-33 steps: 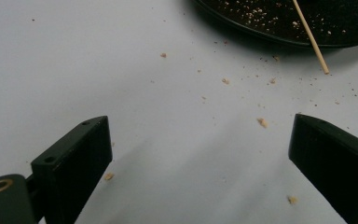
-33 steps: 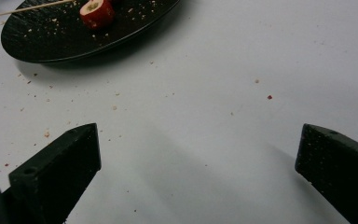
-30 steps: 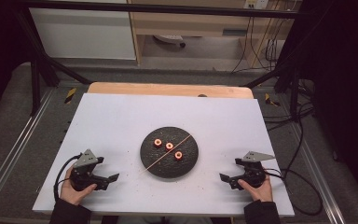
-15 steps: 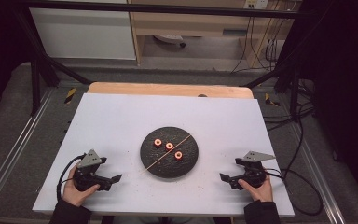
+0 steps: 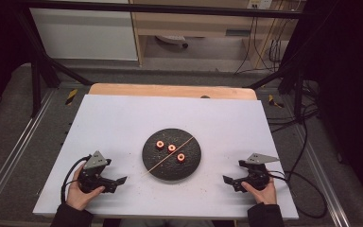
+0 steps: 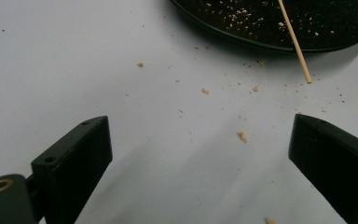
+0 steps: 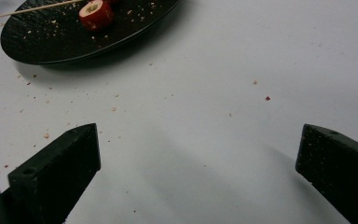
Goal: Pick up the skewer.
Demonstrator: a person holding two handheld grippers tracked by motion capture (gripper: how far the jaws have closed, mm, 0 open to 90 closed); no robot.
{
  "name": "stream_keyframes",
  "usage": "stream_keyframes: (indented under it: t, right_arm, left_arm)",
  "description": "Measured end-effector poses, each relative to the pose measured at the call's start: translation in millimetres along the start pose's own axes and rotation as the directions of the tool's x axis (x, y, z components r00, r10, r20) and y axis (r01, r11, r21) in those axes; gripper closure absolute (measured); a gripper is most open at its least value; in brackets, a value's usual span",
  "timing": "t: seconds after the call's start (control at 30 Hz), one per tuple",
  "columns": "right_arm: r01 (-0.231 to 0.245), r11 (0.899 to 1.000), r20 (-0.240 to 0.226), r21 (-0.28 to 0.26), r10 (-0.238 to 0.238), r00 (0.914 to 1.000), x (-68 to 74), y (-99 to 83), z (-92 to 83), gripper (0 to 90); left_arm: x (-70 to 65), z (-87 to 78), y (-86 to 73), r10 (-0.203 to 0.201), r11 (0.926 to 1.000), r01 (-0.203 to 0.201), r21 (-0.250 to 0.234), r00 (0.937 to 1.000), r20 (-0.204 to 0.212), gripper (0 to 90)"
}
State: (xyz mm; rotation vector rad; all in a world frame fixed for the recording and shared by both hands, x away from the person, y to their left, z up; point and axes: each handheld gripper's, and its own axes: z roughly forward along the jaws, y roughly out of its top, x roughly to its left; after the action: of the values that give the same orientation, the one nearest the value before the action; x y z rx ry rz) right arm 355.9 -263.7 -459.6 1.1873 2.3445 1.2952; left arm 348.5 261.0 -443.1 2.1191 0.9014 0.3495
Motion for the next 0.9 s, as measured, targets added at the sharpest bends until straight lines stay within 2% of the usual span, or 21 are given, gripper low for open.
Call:
stream_keyframes:
  t: [0.47,0.9]
  right_arm:
    - [0.0,1.0,0.0,0.003,0.0,1.0,-0.2,0.3,-0.6,0.6]
    - [-0.003,1.0,0.002,0.004,0.003,1.0,0.0,0.4,-0.6,0.7]
  left_arm:
    - [-11.6,4.2,11.1,0.019,0.9998,-0.019,0.009,0.9998,0.002,5.7]
    - [-30.4,6.4,37.0,0.052,0.9983,-0.052,0.026,0.9986,0.006,6.0]
